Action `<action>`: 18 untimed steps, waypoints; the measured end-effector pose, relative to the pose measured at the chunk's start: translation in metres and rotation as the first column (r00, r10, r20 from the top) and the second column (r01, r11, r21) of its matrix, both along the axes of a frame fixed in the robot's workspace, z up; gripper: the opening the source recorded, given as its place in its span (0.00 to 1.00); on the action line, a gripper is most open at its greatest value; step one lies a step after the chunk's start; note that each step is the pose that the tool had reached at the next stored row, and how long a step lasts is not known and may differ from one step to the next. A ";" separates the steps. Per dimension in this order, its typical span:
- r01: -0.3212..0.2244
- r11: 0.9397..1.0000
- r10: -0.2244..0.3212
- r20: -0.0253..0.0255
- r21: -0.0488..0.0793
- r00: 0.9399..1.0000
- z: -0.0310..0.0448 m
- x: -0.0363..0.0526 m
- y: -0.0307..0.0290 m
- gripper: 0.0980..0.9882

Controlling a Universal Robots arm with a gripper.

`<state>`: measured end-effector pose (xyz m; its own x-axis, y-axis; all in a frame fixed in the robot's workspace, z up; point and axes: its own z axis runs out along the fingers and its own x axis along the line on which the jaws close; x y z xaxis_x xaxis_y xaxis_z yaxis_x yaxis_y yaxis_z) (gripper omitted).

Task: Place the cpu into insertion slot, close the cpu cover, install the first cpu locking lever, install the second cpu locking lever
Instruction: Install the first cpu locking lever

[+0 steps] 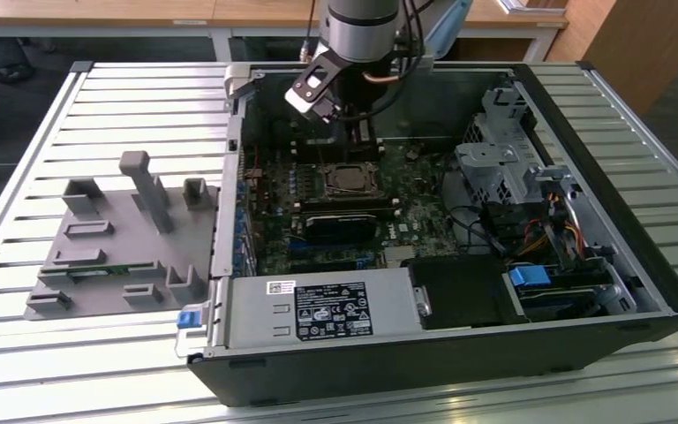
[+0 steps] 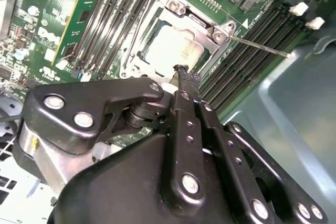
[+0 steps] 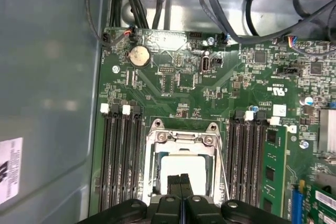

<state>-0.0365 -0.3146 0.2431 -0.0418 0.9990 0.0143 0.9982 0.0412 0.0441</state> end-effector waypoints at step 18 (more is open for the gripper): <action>-0.182 0.983 0.182 0.000 0.000 0.983 0.0141 0.0000 0.0000 0.01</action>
<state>-0.0365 -0.3146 0.2572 -0.2229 0.9747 0.0142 0.9740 0.2221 0.0440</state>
